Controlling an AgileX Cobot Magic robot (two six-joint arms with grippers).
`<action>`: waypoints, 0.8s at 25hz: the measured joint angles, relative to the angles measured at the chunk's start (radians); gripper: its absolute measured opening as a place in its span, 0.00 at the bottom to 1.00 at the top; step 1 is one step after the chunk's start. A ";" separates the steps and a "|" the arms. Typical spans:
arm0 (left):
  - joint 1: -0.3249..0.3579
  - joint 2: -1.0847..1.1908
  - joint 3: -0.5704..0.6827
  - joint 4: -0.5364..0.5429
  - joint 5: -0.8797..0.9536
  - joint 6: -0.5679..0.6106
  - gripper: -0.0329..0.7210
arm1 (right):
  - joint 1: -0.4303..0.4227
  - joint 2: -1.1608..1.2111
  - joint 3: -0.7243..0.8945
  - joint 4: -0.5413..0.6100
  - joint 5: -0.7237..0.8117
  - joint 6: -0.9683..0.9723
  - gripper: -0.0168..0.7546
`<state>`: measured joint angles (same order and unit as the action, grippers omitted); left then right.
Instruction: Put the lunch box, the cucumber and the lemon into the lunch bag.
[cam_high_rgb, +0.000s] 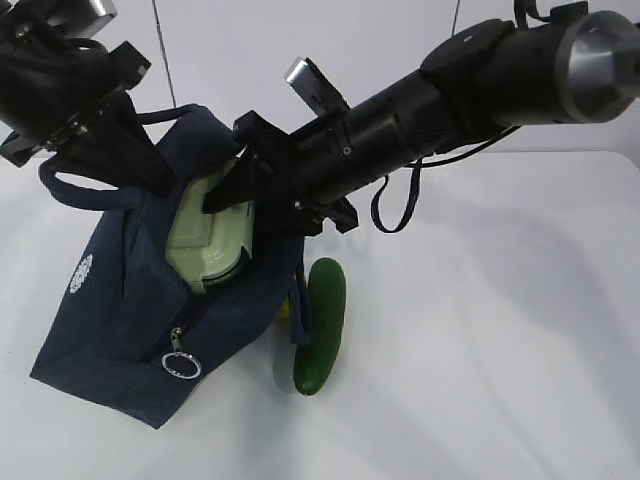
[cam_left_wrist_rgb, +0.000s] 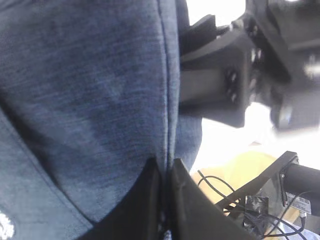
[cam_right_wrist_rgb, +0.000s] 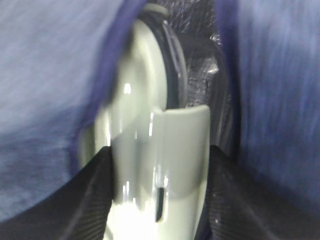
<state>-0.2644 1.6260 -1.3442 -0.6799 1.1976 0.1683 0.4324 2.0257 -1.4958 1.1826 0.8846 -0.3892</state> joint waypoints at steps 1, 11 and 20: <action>0.000 0.000 0.000 0.000 0.000 0.000 0.05 | 0.005 0.000 0.000 0.000 -0.010 -0.002 0.52; 0.000 0.021 0.000 0.000 -0.002 0.000 0.05 | 0.062 0.002 0.000 0.000 -0.111 -0.063 0.52; 0.000 0.021 0.000 0.000 -0.002 0.000 0.05 | 0.068 0.054 0.000 0.009 -0.106 -0.088 0.52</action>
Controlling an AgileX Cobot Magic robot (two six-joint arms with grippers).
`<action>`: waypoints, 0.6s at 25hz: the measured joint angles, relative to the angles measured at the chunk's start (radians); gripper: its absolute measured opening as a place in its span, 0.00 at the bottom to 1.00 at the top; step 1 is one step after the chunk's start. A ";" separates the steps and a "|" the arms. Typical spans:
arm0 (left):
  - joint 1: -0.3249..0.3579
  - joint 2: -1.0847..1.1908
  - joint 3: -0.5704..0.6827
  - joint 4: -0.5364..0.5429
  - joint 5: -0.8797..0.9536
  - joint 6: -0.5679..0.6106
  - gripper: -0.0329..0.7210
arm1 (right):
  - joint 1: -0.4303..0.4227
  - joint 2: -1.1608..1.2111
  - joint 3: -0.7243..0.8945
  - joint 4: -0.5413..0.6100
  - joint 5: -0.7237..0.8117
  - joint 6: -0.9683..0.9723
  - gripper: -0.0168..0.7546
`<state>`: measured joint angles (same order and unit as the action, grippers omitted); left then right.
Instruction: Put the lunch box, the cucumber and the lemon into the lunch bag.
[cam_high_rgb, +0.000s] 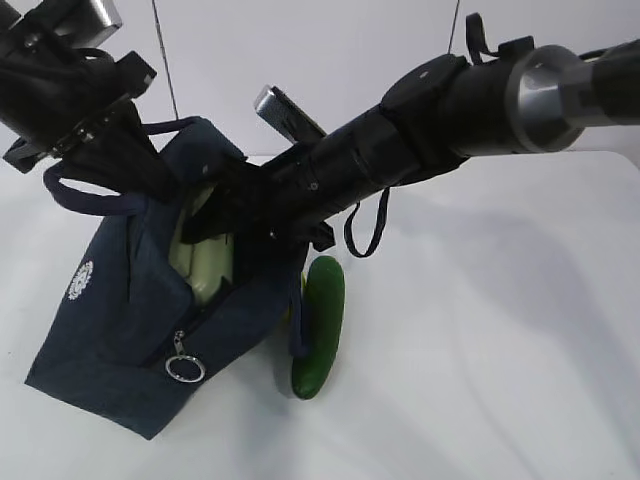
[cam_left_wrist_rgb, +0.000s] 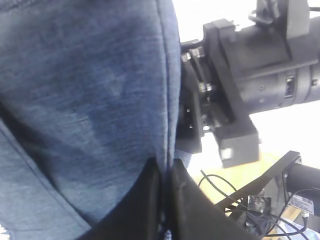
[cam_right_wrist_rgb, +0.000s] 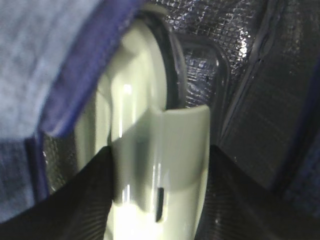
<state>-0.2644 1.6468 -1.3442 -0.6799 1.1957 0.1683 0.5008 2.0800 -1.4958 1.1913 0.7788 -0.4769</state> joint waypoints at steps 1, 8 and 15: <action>0.000 0.001 0.000 0.000 0.000 0.000 0.05 | 0.001 0.004 0.000 0.011 0.008 -0.010 0.52; 0.000 0.002 0.000 0.006 0.000 0.000 0.05 | 0.001 0.019 0.000 0.090 0.037 -0.077 0.52; 0.000 0.008 0.000 0.009 -0.002 0.000 0.05 | 0.002 0.025 0.000 0.113 0.037 -0.092 0.52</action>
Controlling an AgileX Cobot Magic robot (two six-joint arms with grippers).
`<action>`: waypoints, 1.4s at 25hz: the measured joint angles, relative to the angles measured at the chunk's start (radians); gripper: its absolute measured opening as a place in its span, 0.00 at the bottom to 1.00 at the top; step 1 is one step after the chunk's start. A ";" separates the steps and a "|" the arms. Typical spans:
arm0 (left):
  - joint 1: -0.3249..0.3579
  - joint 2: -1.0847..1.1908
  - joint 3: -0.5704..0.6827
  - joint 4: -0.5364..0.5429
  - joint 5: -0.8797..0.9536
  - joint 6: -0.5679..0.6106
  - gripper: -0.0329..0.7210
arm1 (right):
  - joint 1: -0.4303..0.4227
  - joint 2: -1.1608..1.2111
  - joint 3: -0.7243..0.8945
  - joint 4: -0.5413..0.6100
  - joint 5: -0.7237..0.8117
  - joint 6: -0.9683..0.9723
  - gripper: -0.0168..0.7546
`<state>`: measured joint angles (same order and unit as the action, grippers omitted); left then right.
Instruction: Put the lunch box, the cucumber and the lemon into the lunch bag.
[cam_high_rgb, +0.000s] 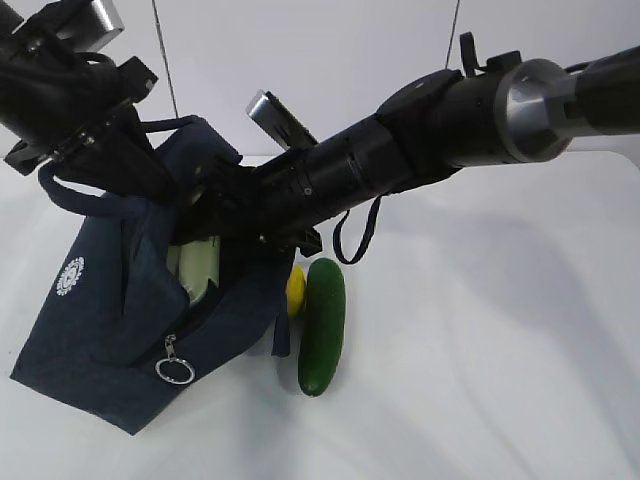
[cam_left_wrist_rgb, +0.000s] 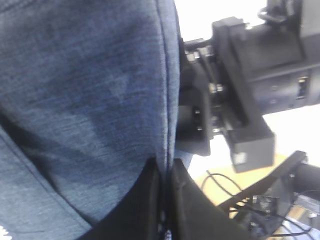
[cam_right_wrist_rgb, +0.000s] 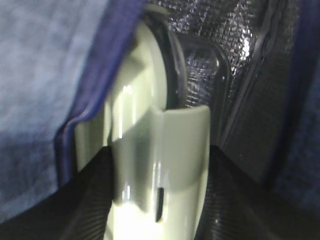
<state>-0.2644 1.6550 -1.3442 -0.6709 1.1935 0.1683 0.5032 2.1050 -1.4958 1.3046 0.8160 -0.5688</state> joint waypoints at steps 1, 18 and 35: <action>0.000 0.002 0.000 0.000 0.000 0.000 0.05 | 0.000 0.000 0.000 0.000 0.000 -0.002 0.52; 0.000 0.024 0.000 0.031 -0.018 0.000 0.05 | 0.000 0.018 0.000 0.012 -0.014 -0.112 0.52; 0.000 0.038 0.000 0.013 -0.010 0.000 0.05 | 0.000 0.029 0.000 0.082 0.012 -0.241 0.58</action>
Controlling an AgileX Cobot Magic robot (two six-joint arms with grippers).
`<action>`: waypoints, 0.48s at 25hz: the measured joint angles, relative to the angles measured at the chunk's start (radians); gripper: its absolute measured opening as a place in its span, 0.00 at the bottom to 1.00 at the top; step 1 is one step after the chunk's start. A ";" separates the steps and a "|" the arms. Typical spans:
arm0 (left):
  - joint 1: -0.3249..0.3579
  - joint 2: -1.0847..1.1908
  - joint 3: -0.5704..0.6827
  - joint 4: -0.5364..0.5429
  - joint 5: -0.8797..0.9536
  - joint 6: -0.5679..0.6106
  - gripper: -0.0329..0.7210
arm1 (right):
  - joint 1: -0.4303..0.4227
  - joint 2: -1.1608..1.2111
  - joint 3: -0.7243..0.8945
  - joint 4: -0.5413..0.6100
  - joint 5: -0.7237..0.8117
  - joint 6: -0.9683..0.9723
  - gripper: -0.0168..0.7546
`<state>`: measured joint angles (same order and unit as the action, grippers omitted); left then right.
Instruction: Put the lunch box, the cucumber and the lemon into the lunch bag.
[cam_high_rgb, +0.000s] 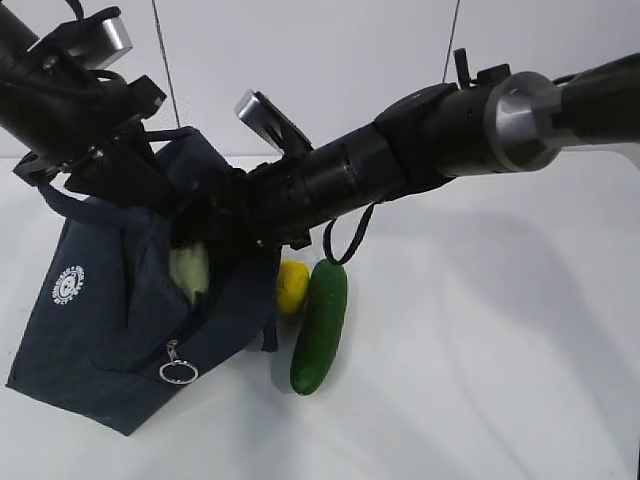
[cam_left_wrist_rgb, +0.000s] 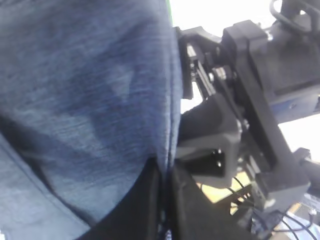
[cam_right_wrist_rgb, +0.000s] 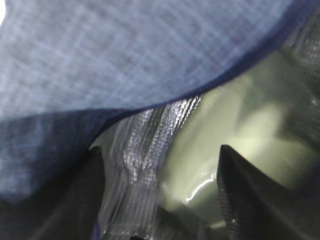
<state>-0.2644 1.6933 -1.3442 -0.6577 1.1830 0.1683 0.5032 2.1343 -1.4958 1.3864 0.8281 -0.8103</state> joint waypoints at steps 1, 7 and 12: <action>0.000 0.001 0.000 0.000 0.000 0.000 0.05 | 0.000 0.000 -0.002 0.010 0.007 -0.010 0.60; 0.000 0.001 0.000 0.000 0.012 0.000 0.05 | 0.000 0.000 -0.006 0.021 0.051 -0.031 0.69; 0.000 0.001 0.000 0.000 0.028 0.000 0.05 | 0.000 0.000 -0.006 0.008 0.090 -0.056 0.69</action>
<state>-0.2644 1.6939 -1.3442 -0.6577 1.2110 0.1683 0.5032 2.1343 -1.5020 1.3945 0.9183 -0.8660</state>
